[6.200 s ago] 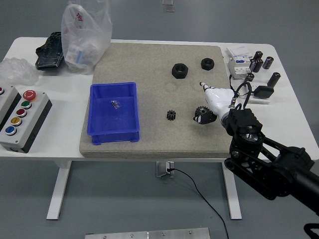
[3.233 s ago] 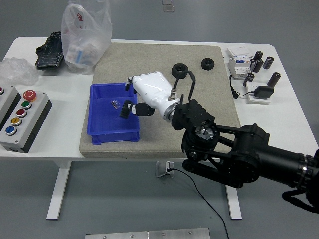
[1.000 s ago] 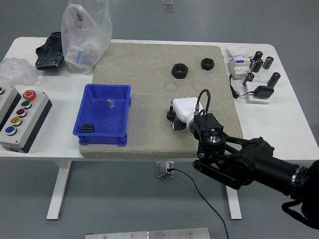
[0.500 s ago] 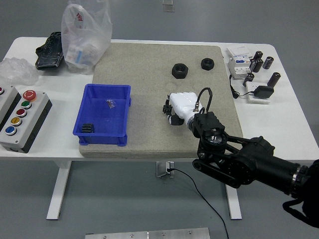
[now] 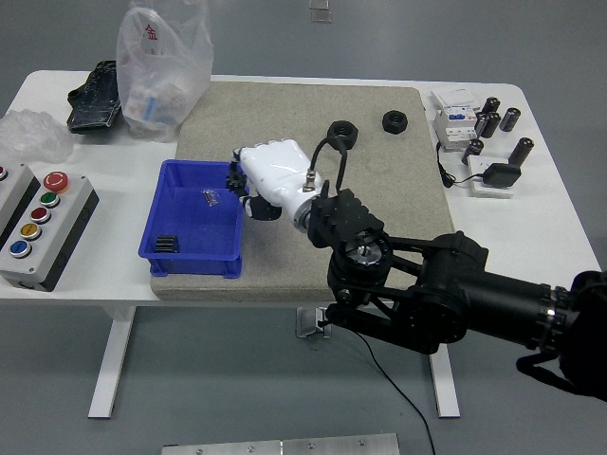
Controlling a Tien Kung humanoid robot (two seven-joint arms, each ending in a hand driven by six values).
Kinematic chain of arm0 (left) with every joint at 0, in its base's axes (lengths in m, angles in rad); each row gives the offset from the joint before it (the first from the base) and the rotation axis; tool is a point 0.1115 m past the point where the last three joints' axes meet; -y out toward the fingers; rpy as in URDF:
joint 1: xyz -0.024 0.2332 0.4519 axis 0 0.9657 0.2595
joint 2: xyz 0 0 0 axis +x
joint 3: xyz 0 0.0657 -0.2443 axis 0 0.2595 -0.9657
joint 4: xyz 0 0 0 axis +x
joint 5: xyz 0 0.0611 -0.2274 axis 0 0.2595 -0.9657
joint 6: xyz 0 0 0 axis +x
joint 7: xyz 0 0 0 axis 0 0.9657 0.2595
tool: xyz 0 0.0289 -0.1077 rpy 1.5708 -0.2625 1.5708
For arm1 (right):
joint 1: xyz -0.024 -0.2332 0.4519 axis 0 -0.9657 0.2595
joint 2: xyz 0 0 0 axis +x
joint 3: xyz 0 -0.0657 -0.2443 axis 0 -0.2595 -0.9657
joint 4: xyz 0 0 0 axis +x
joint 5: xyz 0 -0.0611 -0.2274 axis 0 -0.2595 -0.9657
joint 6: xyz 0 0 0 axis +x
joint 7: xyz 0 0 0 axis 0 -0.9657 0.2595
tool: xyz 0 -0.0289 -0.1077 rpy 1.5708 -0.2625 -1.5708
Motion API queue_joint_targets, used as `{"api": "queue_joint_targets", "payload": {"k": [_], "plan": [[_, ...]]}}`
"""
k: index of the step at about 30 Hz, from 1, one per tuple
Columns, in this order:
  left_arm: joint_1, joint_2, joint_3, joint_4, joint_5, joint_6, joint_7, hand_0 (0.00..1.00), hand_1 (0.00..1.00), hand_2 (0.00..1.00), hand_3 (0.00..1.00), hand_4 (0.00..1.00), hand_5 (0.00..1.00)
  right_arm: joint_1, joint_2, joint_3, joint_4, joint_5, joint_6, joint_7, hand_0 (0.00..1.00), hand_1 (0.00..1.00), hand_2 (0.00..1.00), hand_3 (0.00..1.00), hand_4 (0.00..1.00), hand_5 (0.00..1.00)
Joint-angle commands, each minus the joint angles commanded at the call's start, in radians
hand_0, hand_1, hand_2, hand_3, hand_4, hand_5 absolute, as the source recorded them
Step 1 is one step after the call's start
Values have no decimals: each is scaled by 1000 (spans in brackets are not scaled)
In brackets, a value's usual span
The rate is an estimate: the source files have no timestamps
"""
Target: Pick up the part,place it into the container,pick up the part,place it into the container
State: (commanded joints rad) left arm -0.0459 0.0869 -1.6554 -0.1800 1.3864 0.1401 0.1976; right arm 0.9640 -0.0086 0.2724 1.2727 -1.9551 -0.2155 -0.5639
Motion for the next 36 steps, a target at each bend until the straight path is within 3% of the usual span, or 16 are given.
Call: {"api": "queue_joint_targets", "payload": {"k": [1, 2, 7, 8, 13, 15, 22, 36], "plan": [[0, 1, 0, 0, -1, 0, 0, 719, 570, 553, 636, 688, 457, 6, 9, -2, 5, -2, -2, 0, 229, 387, 291, 512, 404, 99], [-1, 1, 0, 0, -1, 0, 1, 719, 571, 552, 637, 690, 465, 11, 9, -3, 6, -3, -4, 0, 218, 307, 240, 653, 450, 2], [-4, 3, 0, 0, 0, 1, 4, 719, 571, 552, 637, 690, 465, 21, 9, -4, -22, 1, -26, 3, 218, 307, 240, 653, 450, 2], [-4, 3, 0, 0, 0, 1, 4, 719, 571, 553, 638, 692, 468, 20, 9, -4, -28, 2, -29, 4, 212, 292, 221, 690, 389, 7], [-4, 3, -1, 0, 2, 2, 6, 719, 571, 553, 638, 692, 468, 12, 9, -12, -57, 15, -43, 4, 212, 292, 221, 690, 389, 7], [-4, 3, -2, 0, 3, 2, 6, 719, 571, 553, 639, 692, 470, 9, 9, -19, -59, 23, -47, 2, 214, 293, 223, 694, 342, 6], [-6, 3, -3, 0, 12, 0, 7, 719, 571, 552, 639, 693, 472, -13, 9, -67, -20, 75, -30, -19, 212, 297, 227, 697, 333, 28], [-6, 2, -10, 0, 22, 1, 10, 720, 571, 553, 640, 695, 479, -43, 9, -115, -27, 122, -22, -23, 208, 297, 227, 696, 348, 53]]}}
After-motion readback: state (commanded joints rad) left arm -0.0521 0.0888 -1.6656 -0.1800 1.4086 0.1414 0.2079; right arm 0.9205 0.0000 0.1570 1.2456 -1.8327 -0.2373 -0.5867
